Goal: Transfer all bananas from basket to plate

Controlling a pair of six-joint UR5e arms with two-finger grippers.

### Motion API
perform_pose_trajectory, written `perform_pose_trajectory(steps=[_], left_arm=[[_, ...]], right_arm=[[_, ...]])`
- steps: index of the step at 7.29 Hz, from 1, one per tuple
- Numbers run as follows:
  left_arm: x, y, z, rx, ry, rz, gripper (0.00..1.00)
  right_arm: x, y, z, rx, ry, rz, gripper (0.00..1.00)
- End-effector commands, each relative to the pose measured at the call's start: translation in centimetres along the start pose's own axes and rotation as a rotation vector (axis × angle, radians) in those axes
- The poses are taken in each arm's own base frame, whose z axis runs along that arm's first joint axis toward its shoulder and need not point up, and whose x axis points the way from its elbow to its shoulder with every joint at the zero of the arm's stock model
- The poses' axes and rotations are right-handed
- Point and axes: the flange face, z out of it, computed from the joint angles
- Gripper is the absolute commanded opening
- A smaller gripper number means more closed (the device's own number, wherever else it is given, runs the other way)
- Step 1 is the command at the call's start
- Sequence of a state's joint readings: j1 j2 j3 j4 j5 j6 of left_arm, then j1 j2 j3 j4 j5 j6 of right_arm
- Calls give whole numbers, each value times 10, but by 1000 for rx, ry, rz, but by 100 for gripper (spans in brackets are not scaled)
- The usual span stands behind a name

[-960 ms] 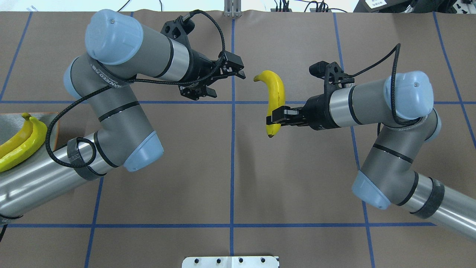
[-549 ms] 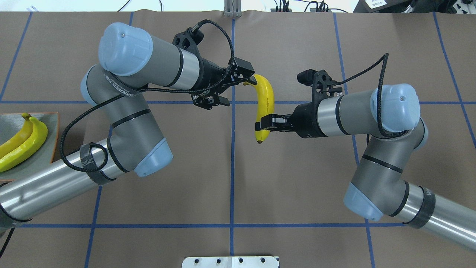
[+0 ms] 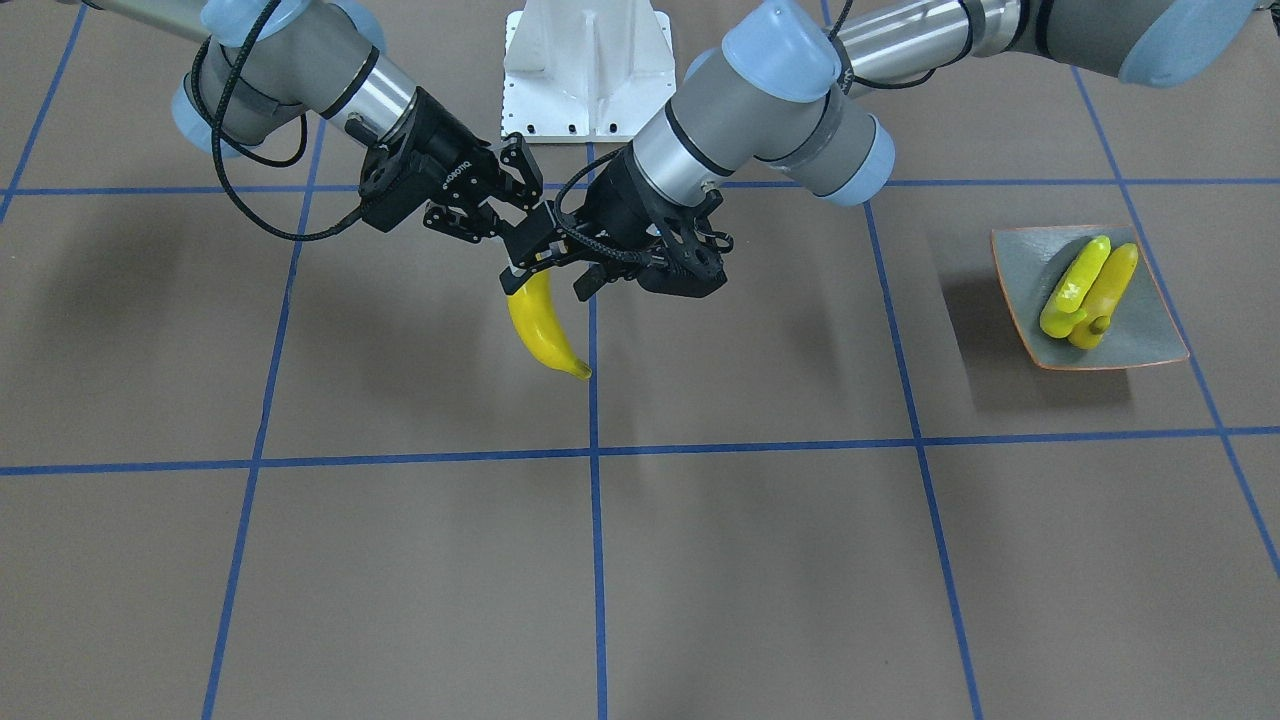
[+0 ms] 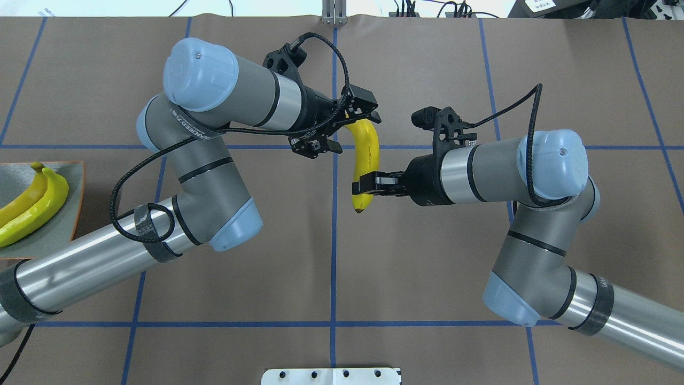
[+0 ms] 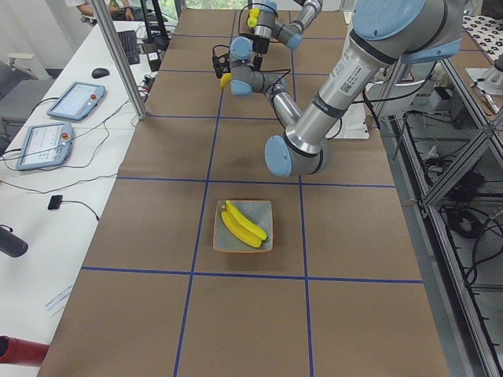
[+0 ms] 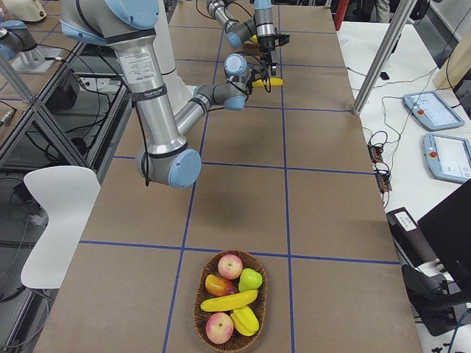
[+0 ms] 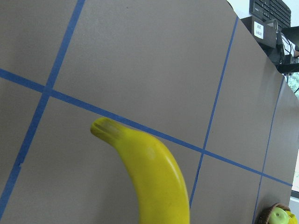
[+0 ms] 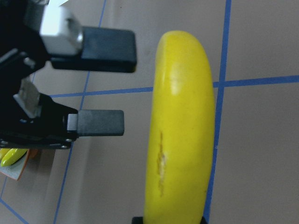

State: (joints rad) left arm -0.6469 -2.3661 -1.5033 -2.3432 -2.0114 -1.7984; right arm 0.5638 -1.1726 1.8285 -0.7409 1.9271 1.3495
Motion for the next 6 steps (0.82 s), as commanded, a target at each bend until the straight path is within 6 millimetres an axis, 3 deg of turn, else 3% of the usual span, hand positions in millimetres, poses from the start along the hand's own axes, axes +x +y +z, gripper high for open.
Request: perform_pose_trajectory(steps=[1, 4, 5, 6], left_arm=[[-2, 1, 4, -2, -1, 1, 100], [2, 5, 6, -8, 4, 4, 98], [1, 6, 7, -9, 2, 3, 84], [0, 6, 8, -10, 0, 3, 49]], right_arm=[[-3, 1, -1, -2, -5, -3, 0], [-7, 5, -2, -6, -16, -10, 0], [-7, 6, -2, -8, -15, -10, 0], [-8, 6, -3, -7, -18, -13, 0]])
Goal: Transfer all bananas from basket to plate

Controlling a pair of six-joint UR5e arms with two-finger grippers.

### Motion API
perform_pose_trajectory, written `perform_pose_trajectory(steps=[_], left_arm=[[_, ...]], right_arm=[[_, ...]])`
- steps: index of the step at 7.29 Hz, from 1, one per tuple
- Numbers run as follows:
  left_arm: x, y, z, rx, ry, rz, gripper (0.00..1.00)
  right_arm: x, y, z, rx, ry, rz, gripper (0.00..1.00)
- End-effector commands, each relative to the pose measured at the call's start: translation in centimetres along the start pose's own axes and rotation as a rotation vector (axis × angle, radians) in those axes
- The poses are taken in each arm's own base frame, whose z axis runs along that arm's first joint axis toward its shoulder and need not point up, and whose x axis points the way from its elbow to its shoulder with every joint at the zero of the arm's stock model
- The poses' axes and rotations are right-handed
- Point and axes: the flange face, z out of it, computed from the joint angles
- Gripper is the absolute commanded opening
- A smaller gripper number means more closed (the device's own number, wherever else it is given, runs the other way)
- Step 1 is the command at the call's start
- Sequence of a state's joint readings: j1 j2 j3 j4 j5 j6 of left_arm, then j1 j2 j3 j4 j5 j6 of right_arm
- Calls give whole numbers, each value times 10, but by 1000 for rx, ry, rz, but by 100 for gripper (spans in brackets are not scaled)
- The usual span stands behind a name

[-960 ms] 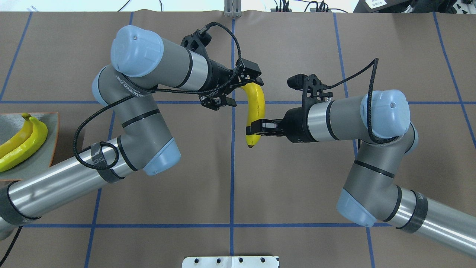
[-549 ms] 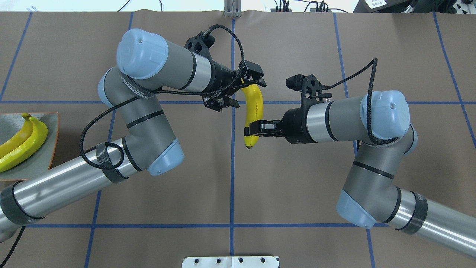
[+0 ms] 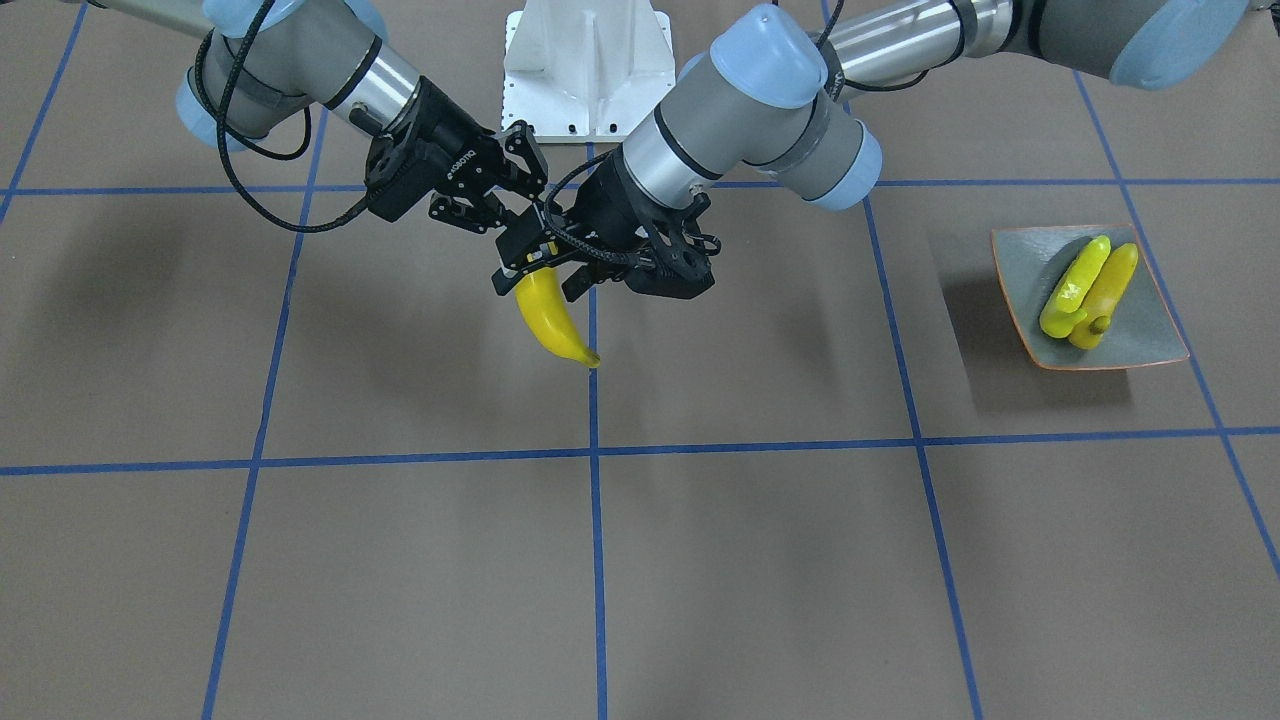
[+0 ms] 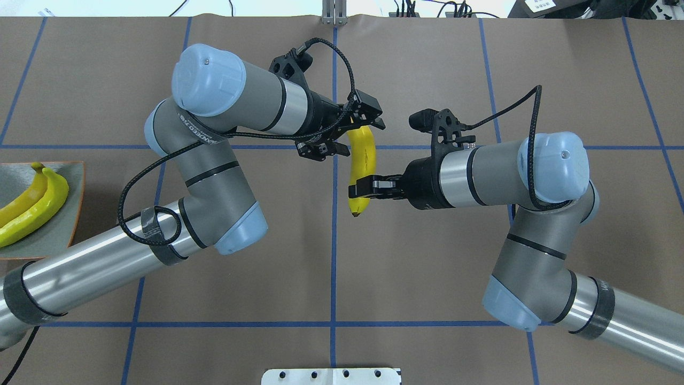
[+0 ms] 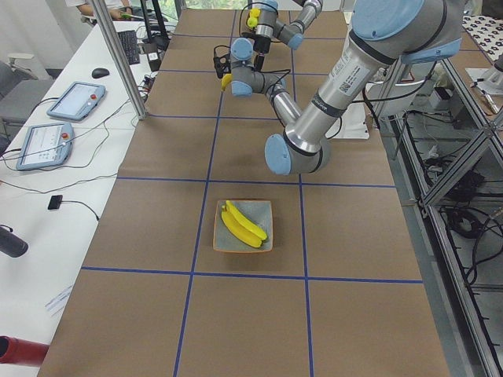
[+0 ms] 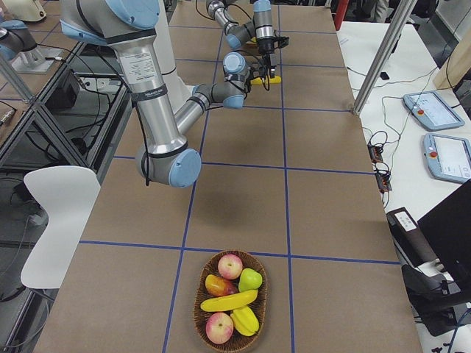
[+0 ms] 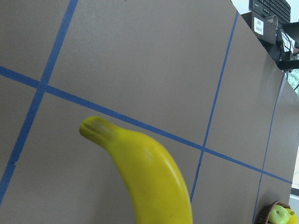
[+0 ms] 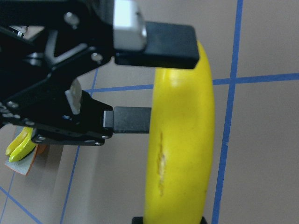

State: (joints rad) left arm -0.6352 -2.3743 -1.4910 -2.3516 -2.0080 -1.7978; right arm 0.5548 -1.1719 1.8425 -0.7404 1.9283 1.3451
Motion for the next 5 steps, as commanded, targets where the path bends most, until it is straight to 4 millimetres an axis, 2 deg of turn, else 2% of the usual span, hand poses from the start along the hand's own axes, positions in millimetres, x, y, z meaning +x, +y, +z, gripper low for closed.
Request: perform_pose_trajectory(steps=[1, 2, 3, 4, 5], left_arm=[[-3, 1, 2, -2, -5, 0, 0], [-3, 2, 4, -4, -9, -5, 0], [-3, 3, 3, -4, -9, -5, 0], [-3, 3, 3, -4, -12, -8, 0], [-7, 2, 3, -3, -16, -8, 0]], right_arm=[[-1, 1, -1, -2, -3, -7, 0], [0, 1, -1, -7, -2, -14, 0], [0, 1, -1, 0, -2, -14, 99], [3, 0, -4, -3, 1, -14, 100], [4, 3, -19, -1, -8, -17, 100]])
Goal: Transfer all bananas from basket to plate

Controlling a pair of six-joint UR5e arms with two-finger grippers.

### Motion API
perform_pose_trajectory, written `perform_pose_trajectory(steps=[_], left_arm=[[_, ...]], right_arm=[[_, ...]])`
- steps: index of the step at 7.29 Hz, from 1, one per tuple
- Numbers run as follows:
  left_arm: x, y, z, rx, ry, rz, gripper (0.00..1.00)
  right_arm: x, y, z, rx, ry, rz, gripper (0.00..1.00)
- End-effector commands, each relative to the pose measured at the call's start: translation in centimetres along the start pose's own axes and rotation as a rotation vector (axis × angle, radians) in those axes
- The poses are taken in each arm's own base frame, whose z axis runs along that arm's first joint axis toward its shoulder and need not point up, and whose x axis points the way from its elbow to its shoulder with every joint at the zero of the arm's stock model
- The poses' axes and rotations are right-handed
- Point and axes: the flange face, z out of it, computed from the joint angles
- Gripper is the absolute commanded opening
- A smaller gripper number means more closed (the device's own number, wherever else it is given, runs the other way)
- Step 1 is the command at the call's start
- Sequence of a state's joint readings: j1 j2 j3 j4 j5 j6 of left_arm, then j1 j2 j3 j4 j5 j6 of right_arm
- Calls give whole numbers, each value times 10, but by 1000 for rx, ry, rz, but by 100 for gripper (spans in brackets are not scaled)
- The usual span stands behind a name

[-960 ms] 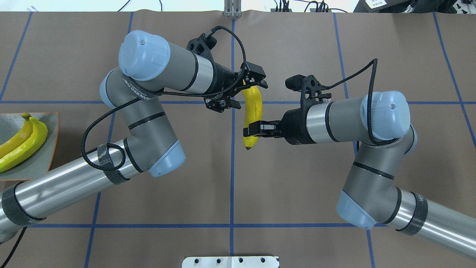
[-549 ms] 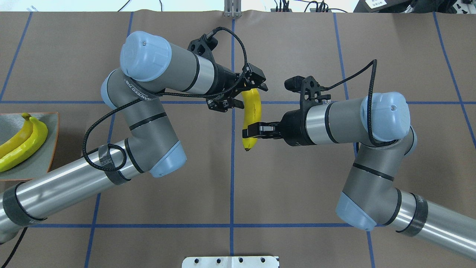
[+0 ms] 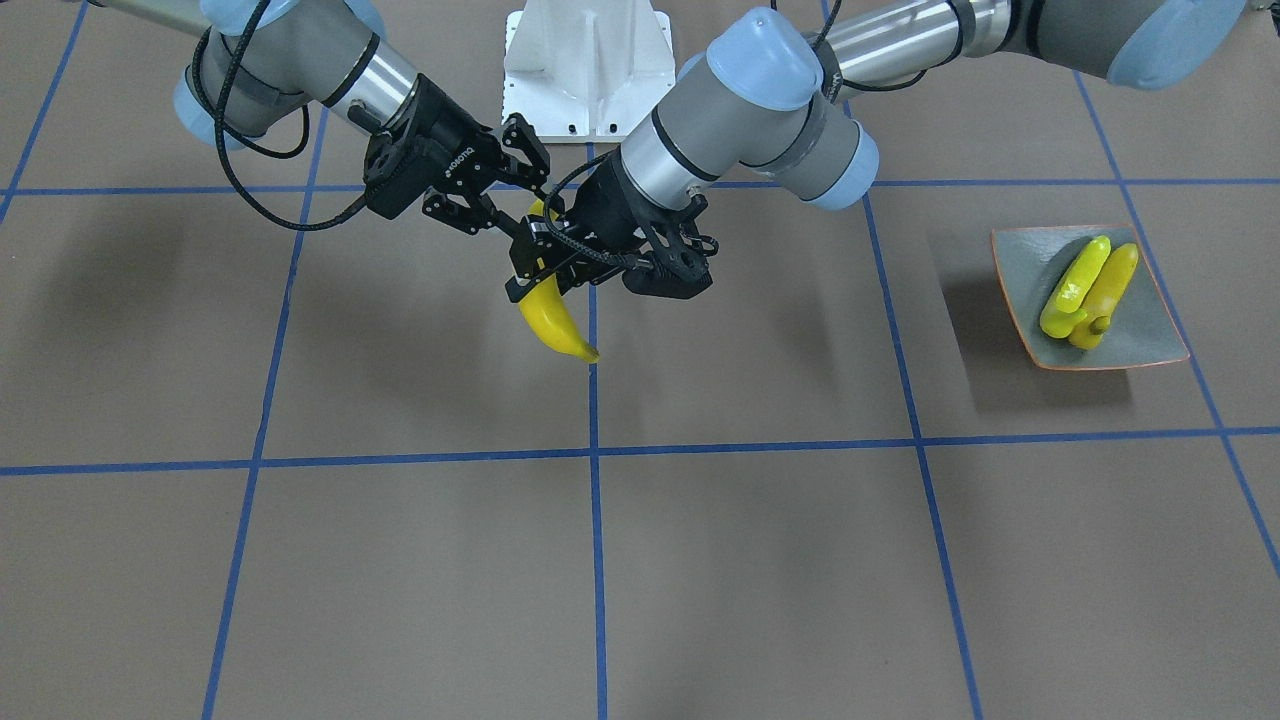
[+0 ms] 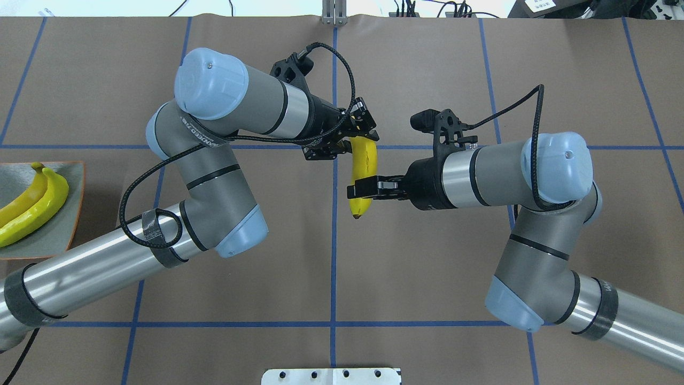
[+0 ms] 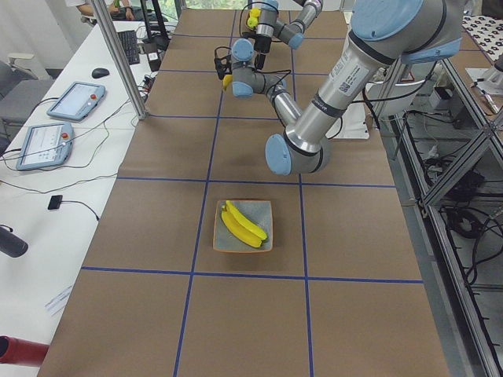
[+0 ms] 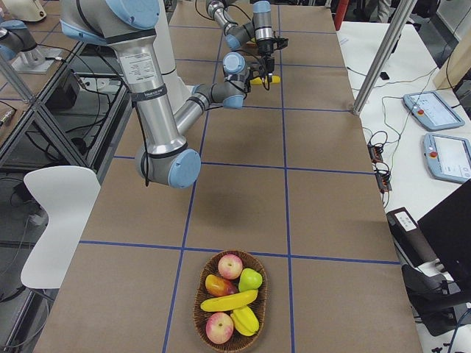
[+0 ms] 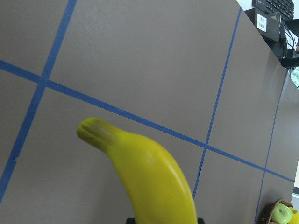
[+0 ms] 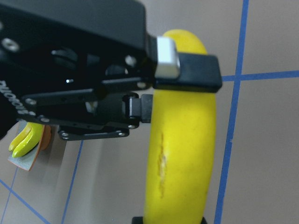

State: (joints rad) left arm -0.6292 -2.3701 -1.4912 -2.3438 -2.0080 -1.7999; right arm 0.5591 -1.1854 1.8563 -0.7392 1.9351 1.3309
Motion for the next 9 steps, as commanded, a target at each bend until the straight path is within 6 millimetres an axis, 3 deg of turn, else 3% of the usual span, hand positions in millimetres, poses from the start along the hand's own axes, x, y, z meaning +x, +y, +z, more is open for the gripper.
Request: perform_pose_trajectory(steps=[1, 2, 3, 4, 5, 7, 8, 9], left_arm=[[-24, -6, -2, -3, -30, 0, 0], [-69, -8, -21, -22, -63, 32, 0], [-103, -19, -51, -51, -91, 169, 0], [-143, -50, -81, -15, -134, 243, 0], [-178, -78, -104, -10, -184, 369, 0], [-215, -139, -156, -3, -319, 522, 0], [-240, -166, -180, -1, -407, 595, 0], [-253, -195, -210, 1, -493, 652, 0]], right_arm=[[23, 13, -29, 2, 18, 6, 100], [37, 18, -34, 7, 11, 3, 100], [44, 19, -34, 11, 19, 6, 100], [52, 20, -33, 16, 37, 12, 100], [73, 24, -35, 26, 78, 25, 100], [91, 22, -29, 60, 115, 33, 100], [110, 26, -30, 71, 129, 35, 100], [125, 26, -30, 91, 130, 33, 100]])
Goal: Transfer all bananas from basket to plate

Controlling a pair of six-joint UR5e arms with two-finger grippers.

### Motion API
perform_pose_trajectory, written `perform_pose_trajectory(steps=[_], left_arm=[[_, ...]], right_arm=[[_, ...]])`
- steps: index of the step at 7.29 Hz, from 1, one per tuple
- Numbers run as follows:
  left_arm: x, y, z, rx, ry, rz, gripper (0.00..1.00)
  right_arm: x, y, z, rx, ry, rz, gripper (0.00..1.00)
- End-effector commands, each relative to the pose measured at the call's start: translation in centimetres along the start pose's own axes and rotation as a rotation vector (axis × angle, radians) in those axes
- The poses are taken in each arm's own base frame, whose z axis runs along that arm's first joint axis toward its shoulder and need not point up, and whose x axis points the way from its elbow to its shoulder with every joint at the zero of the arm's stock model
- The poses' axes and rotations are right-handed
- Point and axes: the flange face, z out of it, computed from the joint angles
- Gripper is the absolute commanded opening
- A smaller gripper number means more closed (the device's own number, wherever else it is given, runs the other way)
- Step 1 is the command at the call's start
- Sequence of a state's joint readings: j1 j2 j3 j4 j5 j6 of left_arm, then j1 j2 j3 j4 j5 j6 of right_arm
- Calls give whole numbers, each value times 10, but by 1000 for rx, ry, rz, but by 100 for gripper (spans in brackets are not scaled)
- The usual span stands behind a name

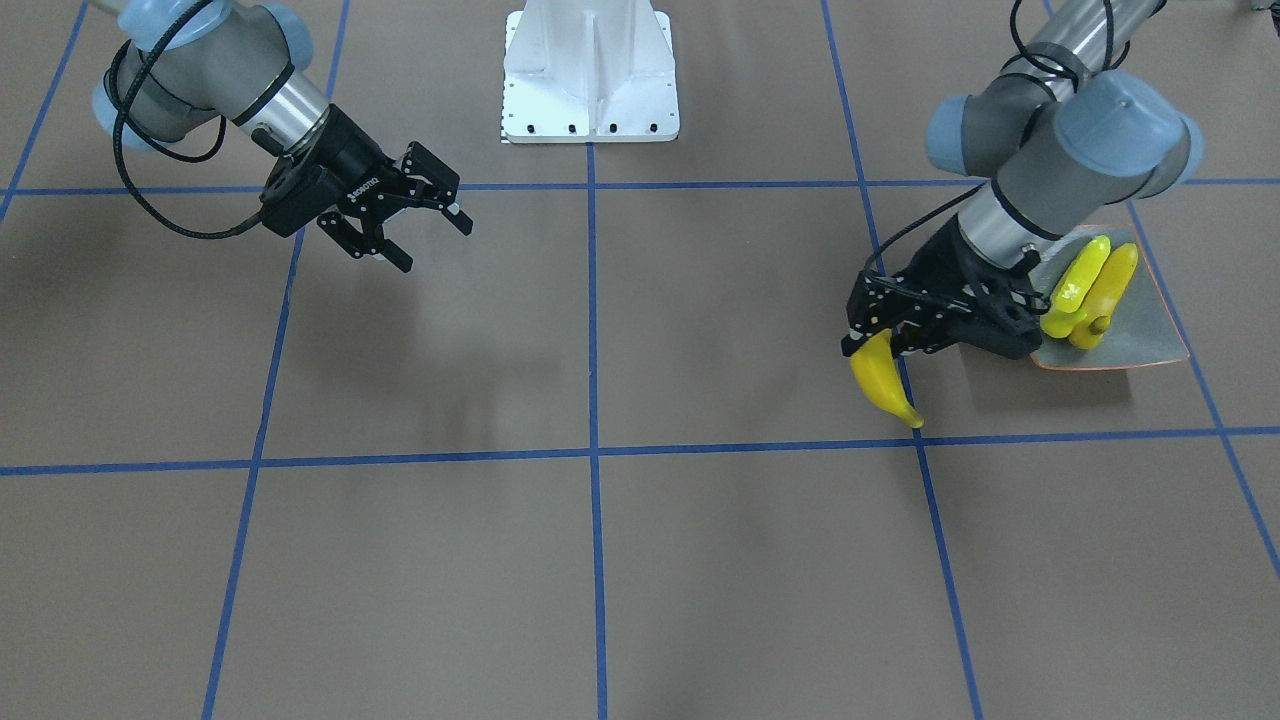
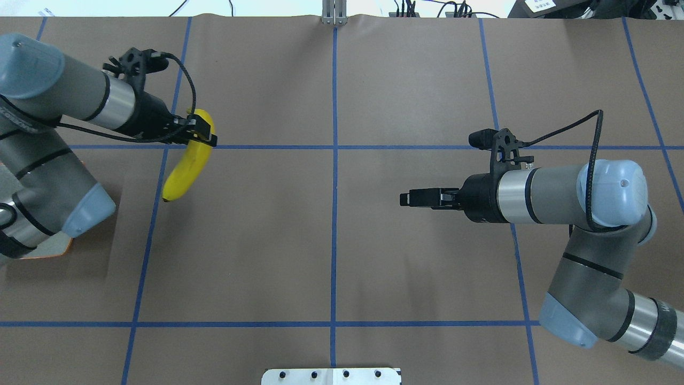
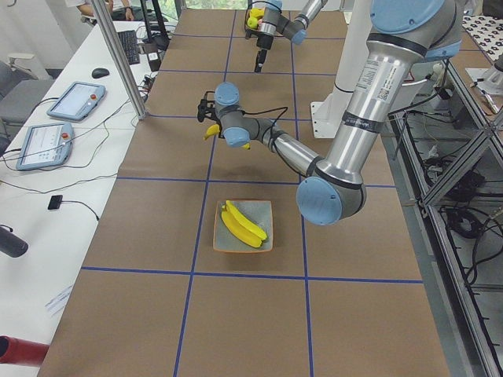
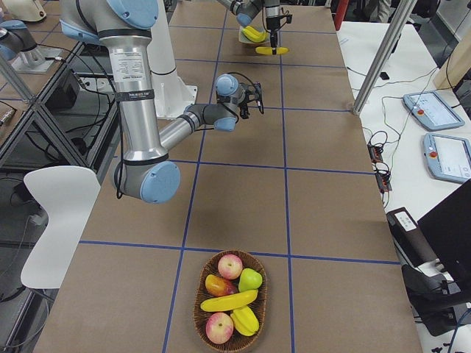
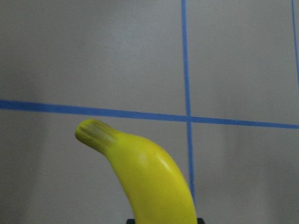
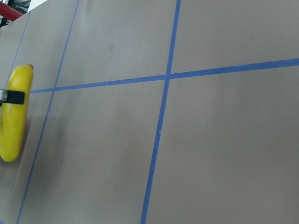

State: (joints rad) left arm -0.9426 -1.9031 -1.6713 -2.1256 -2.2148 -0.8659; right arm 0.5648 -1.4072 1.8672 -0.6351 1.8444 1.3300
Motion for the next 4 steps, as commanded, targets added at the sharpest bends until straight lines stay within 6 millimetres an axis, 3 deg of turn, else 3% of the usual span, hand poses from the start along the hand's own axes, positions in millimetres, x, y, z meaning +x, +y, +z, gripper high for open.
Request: perform_pose_trajectory(steps=[1, 2, 4], left_arm=[[-79, -22, -45, -28, -167, 131, 0], [-115, -17, -68, -18, -256, 165, 0], [-186, 12, -84, -45, -591, 291, 0]], right_arm=[[27, 0, 9, 40, 28, 4, 100], [30, -1, 10, 51, 37, 10, 100], [43, -1, 18, 57, 64, 27, 100]])
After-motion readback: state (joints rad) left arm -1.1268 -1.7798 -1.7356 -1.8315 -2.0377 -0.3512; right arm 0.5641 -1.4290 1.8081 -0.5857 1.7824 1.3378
